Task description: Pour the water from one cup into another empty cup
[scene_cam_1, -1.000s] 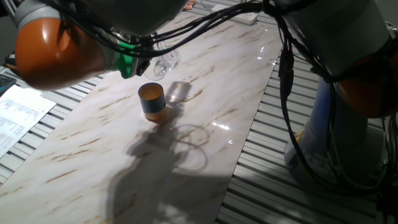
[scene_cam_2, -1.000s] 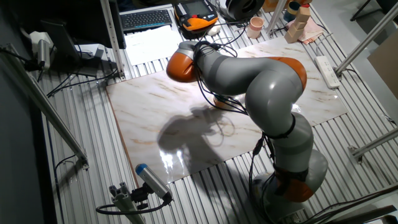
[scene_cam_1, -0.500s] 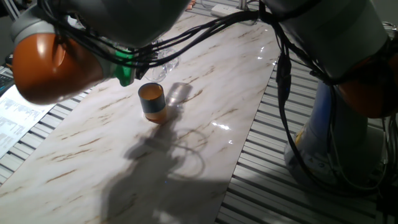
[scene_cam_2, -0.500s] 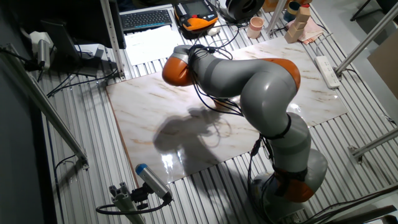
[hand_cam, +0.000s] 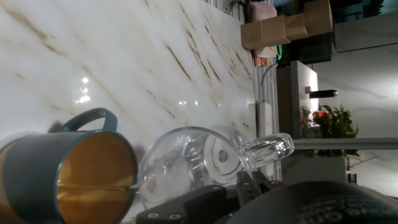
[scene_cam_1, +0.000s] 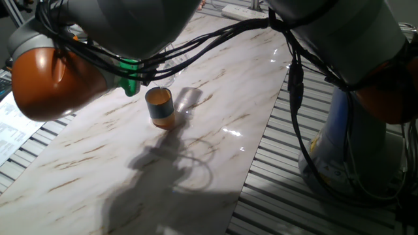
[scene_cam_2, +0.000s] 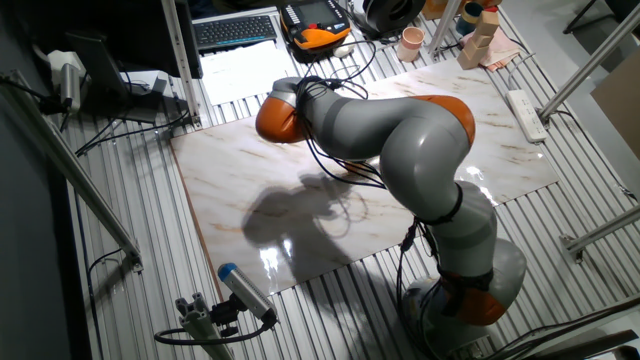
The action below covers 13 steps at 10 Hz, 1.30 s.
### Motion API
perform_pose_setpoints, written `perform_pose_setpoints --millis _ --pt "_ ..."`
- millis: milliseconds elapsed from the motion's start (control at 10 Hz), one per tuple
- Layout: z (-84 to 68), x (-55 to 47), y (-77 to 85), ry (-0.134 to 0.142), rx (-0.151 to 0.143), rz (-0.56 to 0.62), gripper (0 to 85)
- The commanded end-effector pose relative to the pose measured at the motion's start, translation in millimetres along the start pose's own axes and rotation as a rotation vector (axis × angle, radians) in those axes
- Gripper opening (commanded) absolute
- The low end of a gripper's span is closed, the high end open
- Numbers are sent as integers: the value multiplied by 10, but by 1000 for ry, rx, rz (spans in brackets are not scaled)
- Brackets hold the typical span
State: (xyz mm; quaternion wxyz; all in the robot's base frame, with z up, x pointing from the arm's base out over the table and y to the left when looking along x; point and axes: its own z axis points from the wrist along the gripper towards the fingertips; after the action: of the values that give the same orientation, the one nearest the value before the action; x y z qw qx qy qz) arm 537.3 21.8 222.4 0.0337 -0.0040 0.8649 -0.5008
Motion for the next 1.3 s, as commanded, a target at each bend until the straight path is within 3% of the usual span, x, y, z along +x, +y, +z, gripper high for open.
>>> perform_pose_setpoints --millis 0,1200 --pt "-2 -2 6 0 -1 1 0" --pt "-29 -23 23 6 30 8 0"
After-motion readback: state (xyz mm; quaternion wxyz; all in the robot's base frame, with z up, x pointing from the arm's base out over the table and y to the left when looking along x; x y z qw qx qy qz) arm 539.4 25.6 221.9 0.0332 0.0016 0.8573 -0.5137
